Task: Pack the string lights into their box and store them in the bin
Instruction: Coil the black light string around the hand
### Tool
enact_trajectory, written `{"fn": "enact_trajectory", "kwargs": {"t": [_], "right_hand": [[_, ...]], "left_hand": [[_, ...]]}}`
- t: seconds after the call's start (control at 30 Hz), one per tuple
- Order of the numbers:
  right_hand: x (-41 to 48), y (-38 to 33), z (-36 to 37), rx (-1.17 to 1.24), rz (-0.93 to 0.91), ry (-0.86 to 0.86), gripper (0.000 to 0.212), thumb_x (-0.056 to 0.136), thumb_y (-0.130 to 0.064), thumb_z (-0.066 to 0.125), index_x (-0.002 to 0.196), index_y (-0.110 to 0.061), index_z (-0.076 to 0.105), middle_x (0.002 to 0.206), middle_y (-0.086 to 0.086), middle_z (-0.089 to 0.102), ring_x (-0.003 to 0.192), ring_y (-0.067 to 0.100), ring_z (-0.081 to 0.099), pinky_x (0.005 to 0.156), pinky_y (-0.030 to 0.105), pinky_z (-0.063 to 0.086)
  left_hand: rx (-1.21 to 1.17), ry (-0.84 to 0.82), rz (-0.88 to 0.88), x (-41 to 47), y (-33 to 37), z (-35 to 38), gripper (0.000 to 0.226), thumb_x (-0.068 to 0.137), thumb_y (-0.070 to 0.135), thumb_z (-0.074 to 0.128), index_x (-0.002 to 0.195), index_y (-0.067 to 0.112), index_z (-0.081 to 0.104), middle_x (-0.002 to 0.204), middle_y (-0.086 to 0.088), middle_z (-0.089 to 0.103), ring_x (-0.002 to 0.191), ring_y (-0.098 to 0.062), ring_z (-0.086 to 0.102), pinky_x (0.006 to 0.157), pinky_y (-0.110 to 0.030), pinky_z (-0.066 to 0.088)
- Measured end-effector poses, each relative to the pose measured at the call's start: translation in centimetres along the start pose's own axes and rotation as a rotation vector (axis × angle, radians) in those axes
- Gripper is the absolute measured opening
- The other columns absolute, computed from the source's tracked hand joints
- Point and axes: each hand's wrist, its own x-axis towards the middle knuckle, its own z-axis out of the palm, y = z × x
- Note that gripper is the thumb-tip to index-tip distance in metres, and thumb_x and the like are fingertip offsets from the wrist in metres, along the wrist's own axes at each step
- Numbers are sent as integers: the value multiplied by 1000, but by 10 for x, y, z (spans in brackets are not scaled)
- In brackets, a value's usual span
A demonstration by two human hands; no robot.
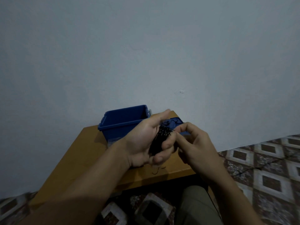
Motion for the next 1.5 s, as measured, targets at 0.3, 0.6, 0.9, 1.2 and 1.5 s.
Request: {"fn": "enact_trajectory", "kwargs": {"t": [0.3, 0.6, 0.9, 1.2, 1.5], "right_hand": [[0, 10, 5, -124, -42, -121, 14, 99, -13, 55, 100, -13, 69, 87, 4, 75, 86, 26, 72, 81, 46, 60], [0, 7, 9, -160, 15, -119, 13, 98, -17, 62, 111, -12, 60, 85, 5, 75, 69, 14, 70, 59, 19, 51], [-4, 0, 8, -223, 61, -214, 14, 101, -23, 57, 94, -19, 68, 79, 3, 75, 63, 16, 67, 60, 21, 49], [-3, 0, 5, -193, 33, -202, 19, 100, -21, 59, 88, -12, 71, 63, -2, 63, 55, 4, 53, 55, 17, 41], [-2, -1, 4, -174, 53, -191, 21, 97, -20, 63, 82, -6, 68, 56, -5, 49, 48, 8, 40, 48, 17, 34]], "left_hand": [[-268, -131, 216, 0, -2, 0, 83, 95, 68, 28, 93, -5, 67, 92, -25, 69, 76, -31, 70, 75, -37, 57], [-353, 61, 361, 1, 4, 2, 92, 97, 69, 19, 141, -8, 42, 128, -24, 64, 101, -34, 69, 89, -41, 55], [-374, 186, 442, 0, 7, -2, 93, 97, 71, 14, 154, -3, 19, 140, -15, 59, 129, -30, 57, 112, -42, 38], [-392, 230, 471, 1, 6, -2, 96, 97, 71, 12, 154, -6, 15, 139, -17, 59, 125, -32, 60, 109, -43, 45], [-345, 370, 447, 3, 3, 1, 92, 95, 69, 19, 158, 4, 1, 136, -12, 63, 130, -28, 57, 118, -45, 31]]}}
